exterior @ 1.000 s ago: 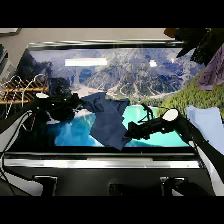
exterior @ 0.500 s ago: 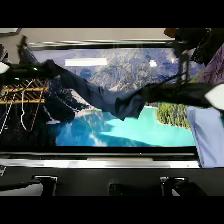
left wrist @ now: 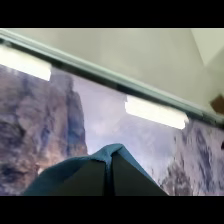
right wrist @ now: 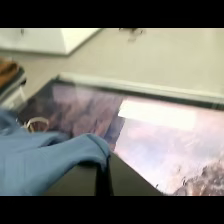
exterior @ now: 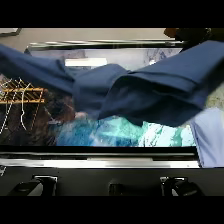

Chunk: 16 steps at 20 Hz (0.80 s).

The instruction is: Fold the clothes and pants, and hang the long-sleeved shirts on hangers.

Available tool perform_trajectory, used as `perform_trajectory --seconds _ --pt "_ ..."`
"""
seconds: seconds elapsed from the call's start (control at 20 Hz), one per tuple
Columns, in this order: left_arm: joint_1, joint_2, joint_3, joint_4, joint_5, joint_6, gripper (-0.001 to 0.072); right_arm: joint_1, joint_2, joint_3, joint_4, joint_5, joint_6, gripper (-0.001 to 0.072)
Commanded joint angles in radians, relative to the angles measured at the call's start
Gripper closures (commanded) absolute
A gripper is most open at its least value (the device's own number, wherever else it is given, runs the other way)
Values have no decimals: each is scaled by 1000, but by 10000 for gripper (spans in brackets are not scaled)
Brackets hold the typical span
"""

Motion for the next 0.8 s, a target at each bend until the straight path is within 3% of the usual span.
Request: perform_trajectory --seconds 0.0,0.1,0.25,0.55,0.75 --pt "1 113 5 149 -68 -144 696 1 61 11 -96 -42 144 684" --pt "0 90 -2 143 -119 -132 696 1 14 11 -98 -23 182 684" --pt "0 -6 -56 48 -169 -26 696 1 -148 10 -98 40 243 684" --pt "-2 -344 -229 -3 -130 14 695 0 -680 10 -102 42 262 682" --pt "-16 -602 -263 -3 -42 14 694 0 -1000 10 -10 -10 444 682"
